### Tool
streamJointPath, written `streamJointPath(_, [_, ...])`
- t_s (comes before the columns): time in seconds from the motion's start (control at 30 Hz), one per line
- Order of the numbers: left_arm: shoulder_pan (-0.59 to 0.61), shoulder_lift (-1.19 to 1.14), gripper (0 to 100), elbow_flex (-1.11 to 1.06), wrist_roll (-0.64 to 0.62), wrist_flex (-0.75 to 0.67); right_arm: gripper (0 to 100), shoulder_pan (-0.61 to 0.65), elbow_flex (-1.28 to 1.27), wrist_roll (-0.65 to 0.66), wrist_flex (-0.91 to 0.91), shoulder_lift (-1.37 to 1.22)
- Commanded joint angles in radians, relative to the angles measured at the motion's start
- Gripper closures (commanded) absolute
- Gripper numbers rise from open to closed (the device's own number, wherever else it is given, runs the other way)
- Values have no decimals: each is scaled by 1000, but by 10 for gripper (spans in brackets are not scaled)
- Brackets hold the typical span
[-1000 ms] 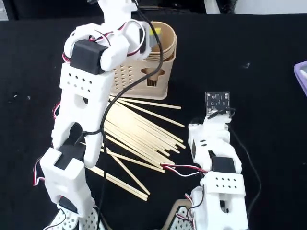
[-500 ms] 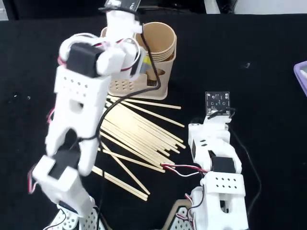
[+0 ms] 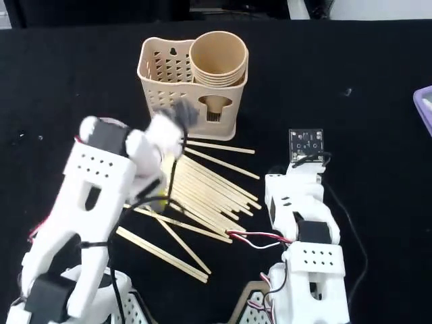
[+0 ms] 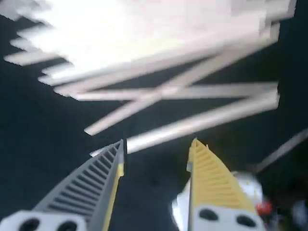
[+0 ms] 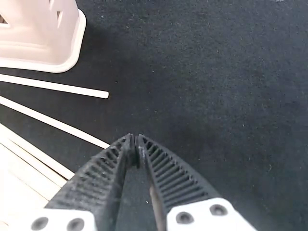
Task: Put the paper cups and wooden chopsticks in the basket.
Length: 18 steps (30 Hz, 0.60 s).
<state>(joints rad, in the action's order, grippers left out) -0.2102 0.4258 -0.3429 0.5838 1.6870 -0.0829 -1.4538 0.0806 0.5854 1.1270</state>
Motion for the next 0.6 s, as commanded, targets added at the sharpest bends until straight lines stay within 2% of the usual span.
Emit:
streamJointPath(0.0, [21, 37, 780, -315, 164, -173, 987, -12, 2, -5, -25, 28])
streamJointPath(0.2, [13, 37, 753, -533, 264, -364, 987, -12, 1, -5, -25, 28])
streamJointPath(0.43, [5, 38, 730, -599, 269, -427, 987, -12, 1, -5, -25, 28])
streamJointPath(0.57, [-2, 38, 730, -682, 262, -595, 987, -12, 1, -5, -25, 28])
